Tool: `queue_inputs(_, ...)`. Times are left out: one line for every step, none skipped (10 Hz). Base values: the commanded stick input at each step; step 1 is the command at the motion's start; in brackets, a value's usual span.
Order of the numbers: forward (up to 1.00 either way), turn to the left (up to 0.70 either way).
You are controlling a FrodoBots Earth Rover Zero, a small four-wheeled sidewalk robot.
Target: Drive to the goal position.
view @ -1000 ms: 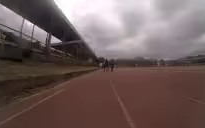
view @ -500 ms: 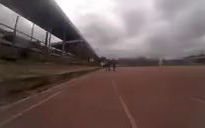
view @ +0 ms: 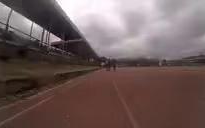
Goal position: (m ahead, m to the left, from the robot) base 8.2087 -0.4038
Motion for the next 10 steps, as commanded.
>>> queue_inputs(1.0,-0.11)
queue_inputs(1.0,-0.27)
queue_inputs(1.0,-0.27)
queue_inputs(1.0,-0.27)
queue_inputs(1.0,-0.27)
queue_inputs(1.0,-0.27)
queue_inputs(1.0,-0.27)
queue_inputs(1.0,-0.27)
queue_inputs(1.0,-0.19)
queue_inputs(1.0,-0.02)
